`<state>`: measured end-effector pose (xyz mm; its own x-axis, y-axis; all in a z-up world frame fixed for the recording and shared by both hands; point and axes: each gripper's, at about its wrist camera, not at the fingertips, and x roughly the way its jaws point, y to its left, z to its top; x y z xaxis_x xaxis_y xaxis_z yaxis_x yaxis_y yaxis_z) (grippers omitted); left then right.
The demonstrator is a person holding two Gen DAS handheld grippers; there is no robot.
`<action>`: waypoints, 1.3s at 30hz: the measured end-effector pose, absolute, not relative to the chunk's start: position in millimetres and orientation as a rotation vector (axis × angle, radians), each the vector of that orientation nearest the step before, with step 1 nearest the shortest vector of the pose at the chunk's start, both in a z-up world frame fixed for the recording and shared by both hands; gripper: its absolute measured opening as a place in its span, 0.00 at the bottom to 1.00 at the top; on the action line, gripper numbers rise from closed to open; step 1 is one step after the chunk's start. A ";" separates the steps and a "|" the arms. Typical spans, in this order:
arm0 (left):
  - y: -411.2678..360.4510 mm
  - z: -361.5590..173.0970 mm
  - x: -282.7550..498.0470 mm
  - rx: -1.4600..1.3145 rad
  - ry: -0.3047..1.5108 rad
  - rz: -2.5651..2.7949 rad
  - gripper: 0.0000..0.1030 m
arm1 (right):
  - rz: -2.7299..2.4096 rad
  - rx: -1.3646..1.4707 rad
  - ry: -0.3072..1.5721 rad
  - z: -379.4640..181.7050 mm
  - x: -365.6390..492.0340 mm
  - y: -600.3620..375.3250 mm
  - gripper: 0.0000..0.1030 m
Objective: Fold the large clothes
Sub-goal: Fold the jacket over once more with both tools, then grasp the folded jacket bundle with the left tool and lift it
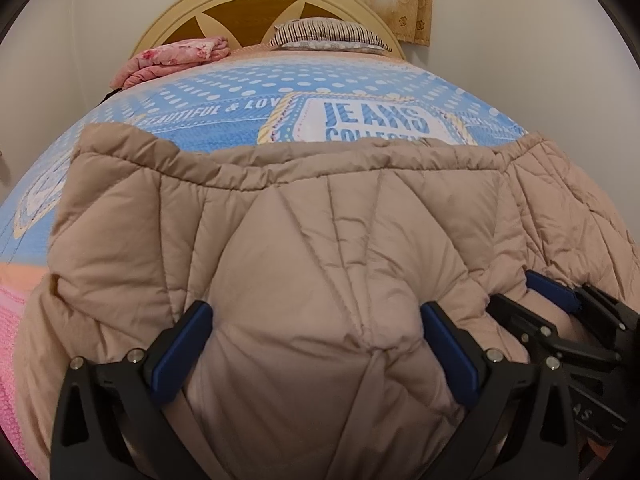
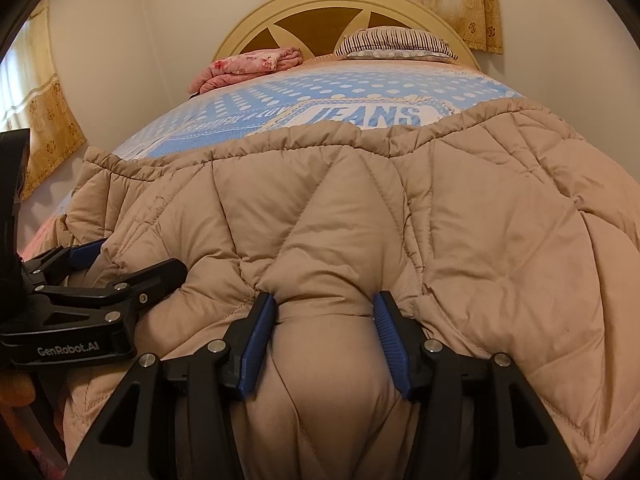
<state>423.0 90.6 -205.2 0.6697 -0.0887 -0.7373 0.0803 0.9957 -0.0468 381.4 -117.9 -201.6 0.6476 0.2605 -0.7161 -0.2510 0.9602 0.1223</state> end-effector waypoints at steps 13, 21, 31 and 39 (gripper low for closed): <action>190.8 -174.1 299.4 -0.032 0.704 0.033 1.00 | 0.291 -0.132 0.863 -183.0 379.6 -106.4 0.52; 247.6 -217.9 249.8 -0.426 0.818 -0.063 0.99 | 0.205 -0.132 0.763 -144.6 358.3 -98.5 0.53; 235.9 -239.3 281.4 -0.632 0.788 -0.153 0.92 | 0.224 -0.230 0.880 -184.3 354.4 -79.0 0.53; 242.0 -243.8 283.0 -0.693 0.709 -0.139 0.55 | 0.214 -0.245 0.828 -177.2 291.4 -103.9 0.53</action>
<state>283.0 242.0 -243.8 0.7603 -0.3424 -0.5519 -0.1091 0.7703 -0.6282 291.4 -103.9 -177.2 0.6575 0.0919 -0.7479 -0.2820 0.9504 -0.1311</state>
